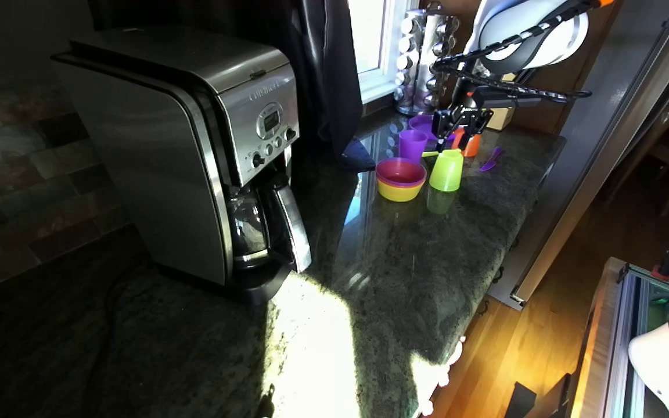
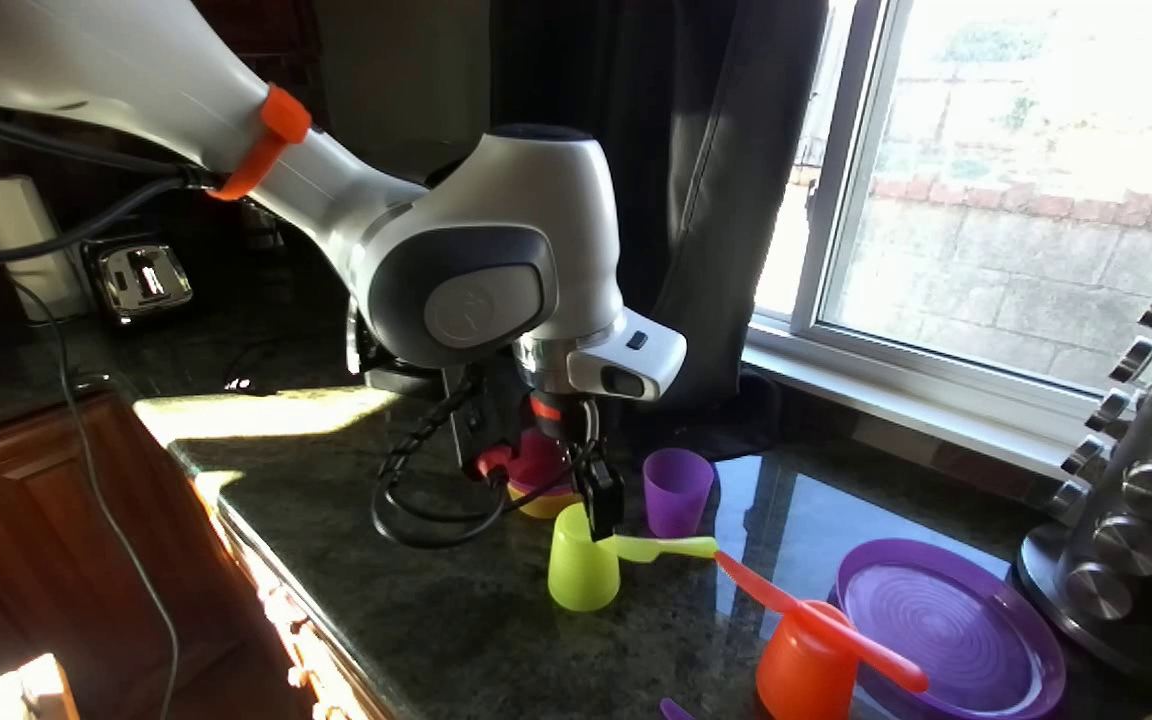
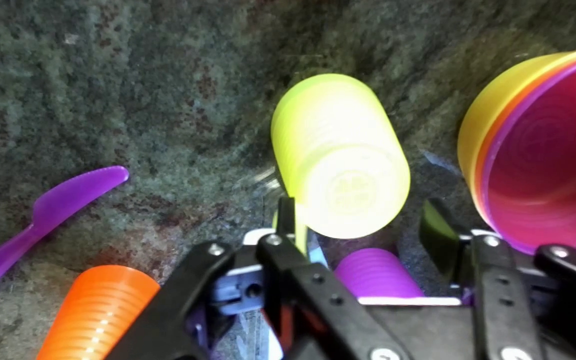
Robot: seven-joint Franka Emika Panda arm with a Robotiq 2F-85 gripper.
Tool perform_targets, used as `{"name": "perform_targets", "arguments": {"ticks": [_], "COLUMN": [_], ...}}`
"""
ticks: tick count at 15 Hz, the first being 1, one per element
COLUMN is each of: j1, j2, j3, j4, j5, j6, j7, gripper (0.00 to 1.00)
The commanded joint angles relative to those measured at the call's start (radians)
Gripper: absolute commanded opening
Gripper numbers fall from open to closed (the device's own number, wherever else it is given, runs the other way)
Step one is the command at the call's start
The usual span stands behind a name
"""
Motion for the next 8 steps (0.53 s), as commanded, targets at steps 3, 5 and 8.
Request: {"name": "perform_targets", "arguments": {"ticks": [3, 5, 8], "j1": [0.006, 0.003, -0.010], "j2": [0.002, -0.004, -0.008], "j3": [-0.001, -0.004, -0.021], "j4": [0.005, 0.003, 0.005], "j5": [0.013, 0.012, 0.031], "j6": [-0.012, 0.003, 0.041], "j7": [0.010, 0.007, -0.049], "gripper": [0.40, 0.58, 0.81]}}
